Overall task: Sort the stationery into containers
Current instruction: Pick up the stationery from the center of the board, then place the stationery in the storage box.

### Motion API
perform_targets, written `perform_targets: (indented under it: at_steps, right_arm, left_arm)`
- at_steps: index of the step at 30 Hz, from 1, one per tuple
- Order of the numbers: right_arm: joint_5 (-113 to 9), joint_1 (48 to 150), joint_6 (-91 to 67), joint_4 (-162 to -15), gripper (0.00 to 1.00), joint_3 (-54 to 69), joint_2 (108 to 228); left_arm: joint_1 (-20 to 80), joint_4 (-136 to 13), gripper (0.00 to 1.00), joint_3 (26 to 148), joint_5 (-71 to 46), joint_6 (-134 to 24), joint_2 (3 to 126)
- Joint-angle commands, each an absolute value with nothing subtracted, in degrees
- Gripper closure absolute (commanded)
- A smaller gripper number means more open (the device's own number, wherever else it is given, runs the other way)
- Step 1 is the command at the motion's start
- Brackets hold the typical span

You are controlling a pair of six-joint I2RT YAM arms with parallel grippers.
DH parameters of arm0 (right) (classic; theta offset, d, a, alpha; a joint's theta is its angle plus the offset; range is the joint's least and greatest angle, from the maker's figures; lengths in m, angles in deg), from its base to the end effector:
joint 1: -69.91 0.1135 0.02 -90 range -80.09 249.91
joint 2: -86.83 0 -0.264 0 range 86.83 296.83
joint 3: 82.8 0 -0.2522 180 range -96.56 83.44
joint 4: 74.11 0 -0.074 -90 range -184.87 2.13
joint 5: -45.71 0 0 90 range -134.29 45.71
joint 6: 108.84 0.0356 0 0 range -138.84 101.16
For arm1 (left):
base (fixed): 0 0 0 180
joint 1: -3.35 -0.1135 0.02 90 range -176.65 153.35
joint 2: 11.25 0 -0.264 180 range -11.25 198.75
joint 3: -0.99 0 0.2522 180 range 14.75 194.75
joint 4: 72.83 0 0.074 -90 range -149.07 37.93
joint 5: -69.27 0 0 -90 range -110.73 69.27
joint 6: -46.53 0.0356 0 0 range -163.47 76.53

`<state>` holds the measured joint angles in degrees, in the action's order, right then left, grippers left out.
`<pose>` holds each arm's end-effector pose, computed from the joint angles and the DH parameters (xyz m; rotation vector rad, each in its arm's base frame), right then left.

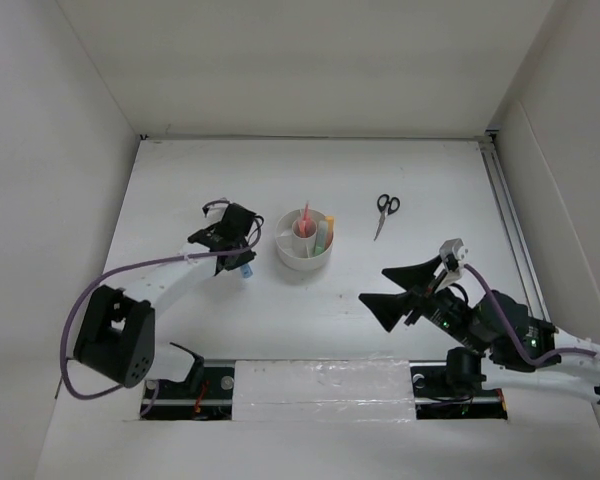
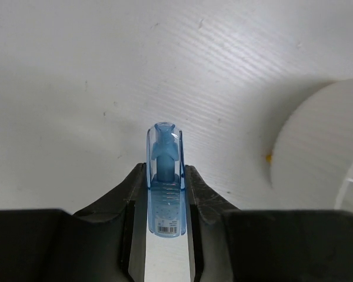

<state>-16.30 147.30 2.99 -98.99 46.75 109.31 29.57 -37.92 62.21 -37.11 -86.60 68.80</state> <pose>0.0390 0.0979 0.3384 -0.3635 1.5694 1.0008 0.2530 -0.1134 0.2049 -0.4764 2.4161 -0.1671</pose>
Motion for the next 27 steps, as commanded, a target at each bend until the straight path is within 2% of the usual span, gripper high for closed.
perform_targets:
  at_steps: [1,10,14,19,27]
  right_arm:
    - [-15.9,147.9,2.7,-98.9,0.01,44.3,110.7]
    - [-13.6,147.9,3.2,-98.2,0.01,43.8,111.8]
    - [-10.0,147.9,3.2,-98.8,0.01,42.7,112.3]
    - [-6.2,147.9,3.2,-98.8,0.01,40.3,114.3]
    - [-5.1,147.9,3.7,-99.3,0.01,39.1,115.5]
  left_arm:
    - [30.5,-37.4,1.0,61.4,-41.1,-88.5,62.5]
    - [30.5,-39.9,1.0,61.3,-43.2,-88.5,51.4]
    - [30.5,-48.1,1.0,63.1,-42.6,-87.2,46.2]
    - [30.5,-54.5,1.0,69.6,-40.3,-83.2,47.9]
    - [30.5,-68.4,1.0,70.6,-32.7,-78.5,55.0]
